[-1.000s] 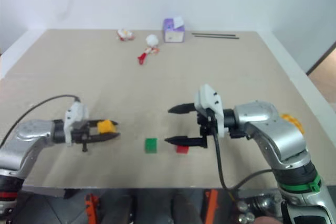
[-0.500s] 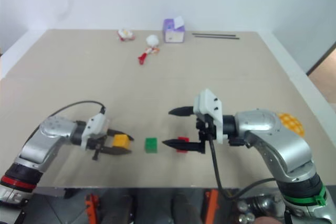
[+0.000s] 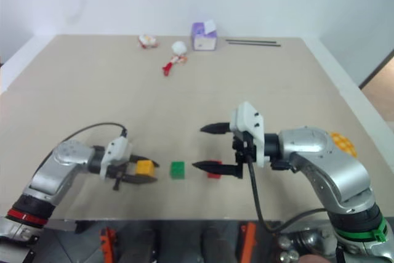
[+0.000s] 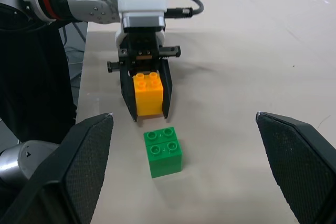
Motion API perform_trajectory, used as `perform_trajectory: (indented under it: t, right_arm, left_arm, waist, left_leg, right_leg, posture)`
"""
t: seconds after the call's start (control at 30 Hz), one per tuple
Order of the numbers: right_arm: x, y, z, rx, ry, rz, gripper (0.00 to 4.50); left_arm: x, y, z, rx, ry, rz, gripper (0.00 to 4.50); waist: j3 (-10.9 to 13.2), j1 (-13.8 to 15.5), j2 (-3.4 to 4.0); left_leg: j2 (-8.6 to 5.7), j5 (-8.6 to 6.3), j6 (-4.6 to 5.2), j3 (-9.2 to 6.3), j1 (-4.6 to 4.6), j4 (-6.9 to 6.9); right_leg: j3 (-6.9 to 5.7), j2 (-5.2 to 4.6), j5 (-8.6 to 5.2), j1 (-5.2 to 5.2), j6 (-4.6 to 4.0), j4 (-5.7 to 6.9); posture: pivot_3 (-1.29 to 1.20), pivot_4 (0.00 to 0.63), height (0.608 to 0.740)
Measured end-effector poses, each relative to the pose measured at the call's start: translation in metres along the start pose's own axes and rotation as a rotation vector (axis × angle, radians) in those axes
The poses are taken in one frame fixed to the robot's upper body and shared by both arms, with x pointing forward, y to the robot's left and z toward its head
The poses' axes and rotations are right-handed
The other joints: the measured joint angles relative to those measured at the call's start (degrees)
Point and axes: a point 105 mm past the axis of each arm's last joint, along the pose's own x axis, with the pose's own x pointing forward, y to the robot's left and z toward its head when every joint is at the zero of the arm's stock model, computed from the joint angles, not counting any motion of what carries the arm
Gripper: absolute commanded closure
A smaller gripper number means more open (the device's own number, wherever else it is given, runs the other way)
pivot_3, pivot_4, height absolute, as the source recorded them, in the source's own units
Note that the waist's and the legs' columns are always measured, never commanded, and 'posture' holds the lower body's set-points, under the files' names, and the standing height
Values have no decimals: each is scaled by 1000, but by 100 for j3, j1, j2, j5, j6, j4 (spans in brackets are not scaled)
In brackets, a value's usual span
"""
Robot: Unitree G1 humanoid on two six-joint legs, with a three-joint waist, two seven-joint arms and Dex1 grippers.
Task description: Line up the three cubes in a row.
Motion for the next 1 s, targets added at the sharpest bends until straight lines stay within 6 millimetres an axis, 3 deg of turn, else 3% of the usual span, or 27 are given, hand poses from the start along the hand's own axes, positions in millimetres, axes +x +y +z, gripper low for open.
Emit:
perform_trajectory:
  t: [0.17, 0.23, 0.43, 0.77, 0.83, 0.97, 1.0]
  right_arm:
    - [0, 0, 1, -2, -2, -1, 0]
    - [0, -1, 1, -2, -2, -1, 0]
    - [1, -2, 2, -3, -9, -7, 0]
    - [1, -3, 2, 5, -18, -16, 0]
    - [-2, -2, 2, 26, -31, -15, 0]
    - [-13, -2, 12, 86, -116, -21, 0]
    - [-14, -3, 14, 90, -130, -34, 0]
  left_arm:
    - [2, -4, -3, -12, 6, -28, 3112]
    - [3, -5, -4, -14, 8, -36, 2090]
    - [3, -5, -6, -5, 11, -43, 121]
    - [3, -1, 1, -17, -24, -20, 51]
    - [0, 4, 18, -39, -85, 7, 51]
    - [-19, 25, 87, -90, -323, 131, 51]
    - [-23, 29, 96, -105, -359, 157, 51]
  waist:
    - [0, 0, 0]
    - [0, 0, 0]
    - [0, 0, 0]
    - [0, 0, 0]
    - [1, 0, -2]
    - [2, 7, -3]
    - [2, 6, -4]
  left_leg:
    - [0, 0, 0, 0, 0, 0]
    - [0, 0, 0, 0, 0, 0]
    - [0, 0, 0, 0, 0, 0]
    - [0, 0, 0, -1, 0, 3]
    - [0, 0, 0, -3, -3, 3]
    - [-1, 0, 0, -9, -1, 8]
    - [-1, 0, 0, -10, 2, 9]
  right_leg:
    - [0, 0, 0, 0, 0, 0]
    - [0, 0, 0, 0, 0, 0]
    - [0, 0, 0, 1, 0, 0]
    - [0, 0, 1, 2, 1, 0]
    - [-1, 0, 7, 2, 12, 0]
    - [-6, 0, 16, 9, 30, 1]
    - [-7, 0, 17, 13, 31, 0]
  posture:
    - [0, 150, 740]
    - [0, 150, 740]
    - [0, 150, 740]
    - [0, 150, 740]
    - [0, 150, 740]
    - [0, 150, 740]
    - [0, 150, 740]
